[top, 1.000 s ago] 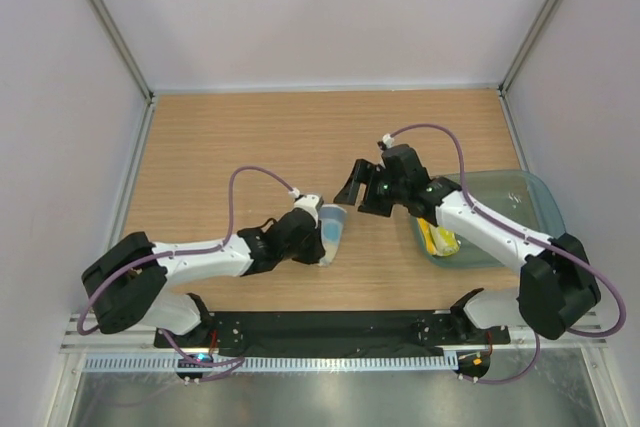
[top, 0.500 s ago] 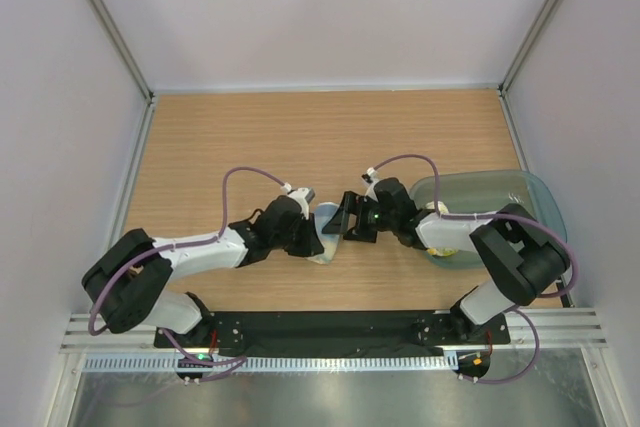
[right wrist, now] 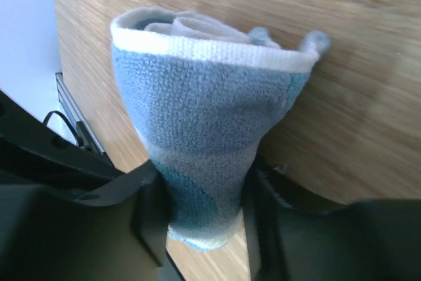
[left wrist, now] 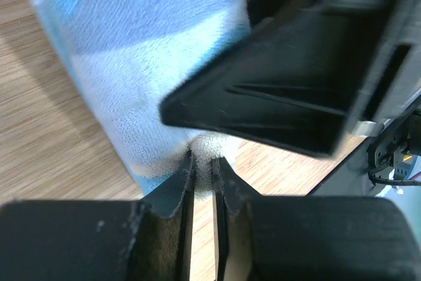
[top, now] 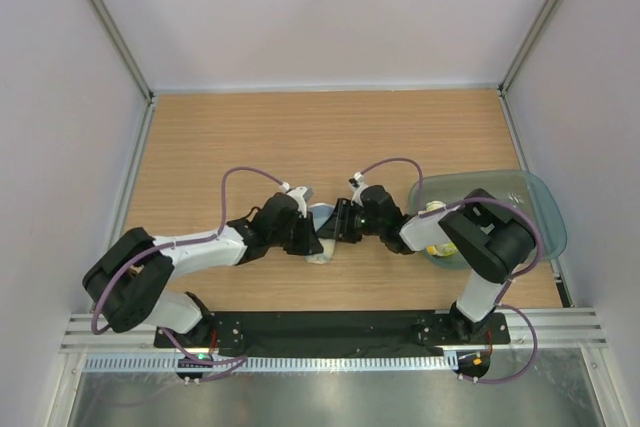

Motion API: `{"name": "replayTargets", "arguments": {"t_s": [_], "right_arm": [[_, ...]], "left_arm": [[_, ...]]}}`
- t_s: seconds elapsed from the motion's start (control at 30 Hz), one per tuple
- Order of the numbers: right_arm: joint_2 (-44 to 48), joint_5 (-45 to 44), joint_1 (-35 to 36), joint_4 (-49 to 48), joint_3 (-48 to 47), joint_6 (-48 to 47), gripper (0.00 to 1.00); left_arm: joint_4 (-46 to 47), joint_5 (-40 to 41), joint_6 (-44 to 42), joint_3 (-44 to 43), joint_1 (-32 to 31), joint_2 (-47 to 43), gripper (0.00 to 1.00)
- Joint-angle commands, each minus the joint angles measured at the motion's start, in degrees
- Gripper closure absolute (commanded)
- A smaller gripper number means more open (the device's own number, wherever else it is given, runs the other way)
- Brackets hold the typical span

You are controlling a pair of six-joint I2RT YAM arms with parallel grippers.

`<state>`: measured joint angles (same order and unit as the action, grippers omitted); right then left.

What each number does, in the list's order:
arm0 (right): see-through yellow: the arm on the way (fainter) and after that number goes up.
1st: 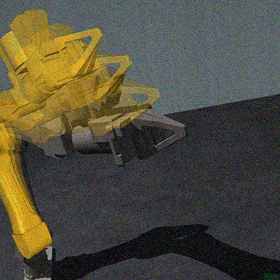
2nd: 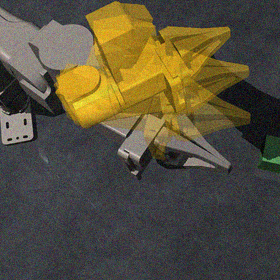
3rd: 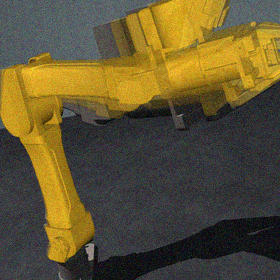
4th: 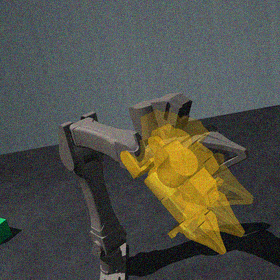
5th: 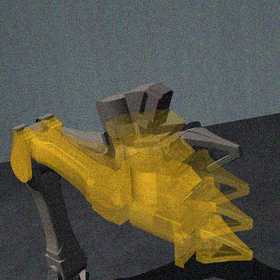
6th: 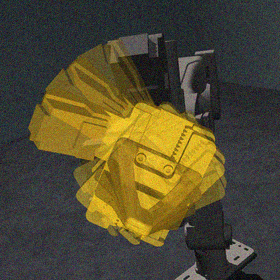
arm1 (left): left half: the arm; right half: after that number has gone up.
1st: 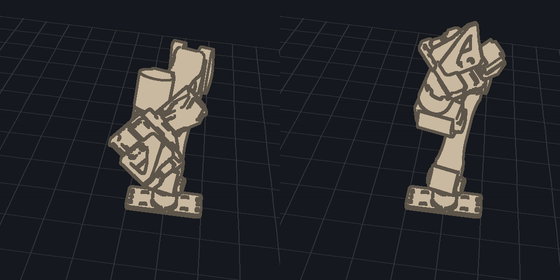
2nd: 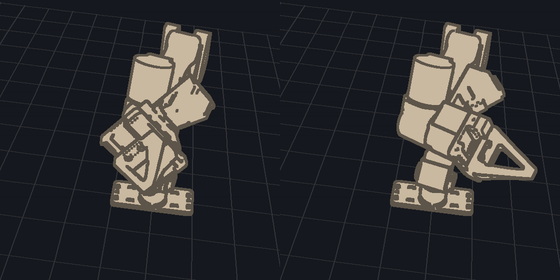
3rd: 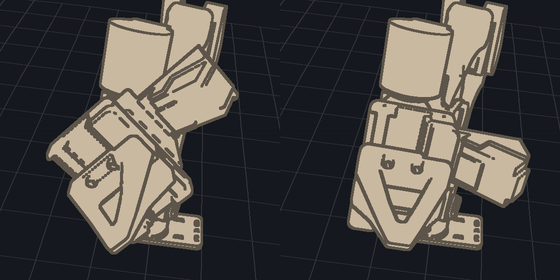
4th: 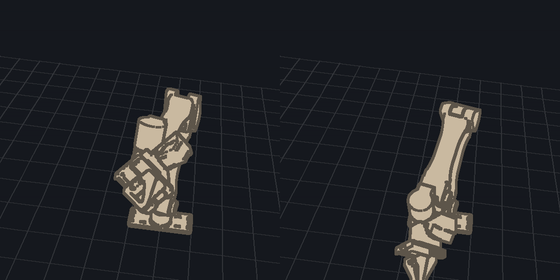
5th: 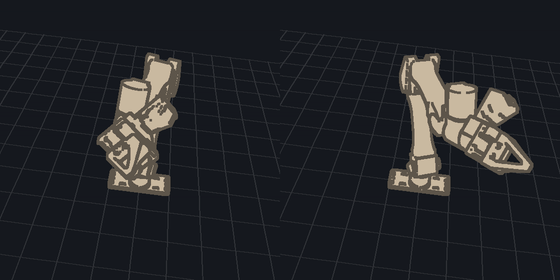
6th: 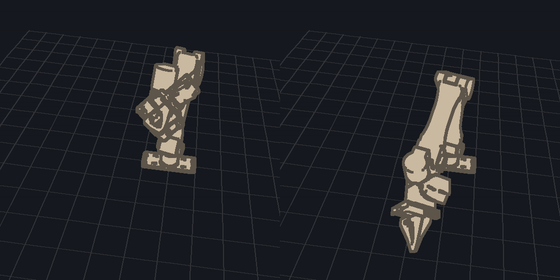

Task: Roll the towels
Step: Place the rolled towel into the container

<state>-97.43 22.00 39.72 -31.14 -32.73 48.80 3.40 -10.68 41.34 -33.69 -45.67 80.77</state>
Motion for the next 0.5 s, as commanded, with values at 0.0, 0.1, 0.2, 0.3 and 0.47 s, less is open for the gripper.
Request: {"name": "replayTargets", "arguments": {"t_s": [0.0,0.1,0.2,0.3,0.47], "right_arm": [[-4.0,-2.2,1.8,-4.6,0.2,1.2,0.60],[-5.7,-2.2,2.7,-5.6,-1.4,1.6,0.76],[-5.1,-2.1,2.7,-5.0,-2.8,1.5,0.89],[-0.9,-3.4,2.7,2.7,-5.7,-1.2,0.99],[11.4,-8.9,1.3,24.0,-10.3,-6.5,0.99]], "left_arm": [[-3.7,-1.3,-1.3,1.1,0.3,0.4,0.85],[-3.7,-1.7,-1.2,1.3,0.3,-0.8,0.73],[-4.2,-1.5,-1.3,1.5,0.3,-3.1,0.54],[-7.5,-0.2,-1.4,1.0,0.3,-6.6,0.43],[-15.2,0.9,-2.6,-1.5,0.3,-14.1,0.36]]}}
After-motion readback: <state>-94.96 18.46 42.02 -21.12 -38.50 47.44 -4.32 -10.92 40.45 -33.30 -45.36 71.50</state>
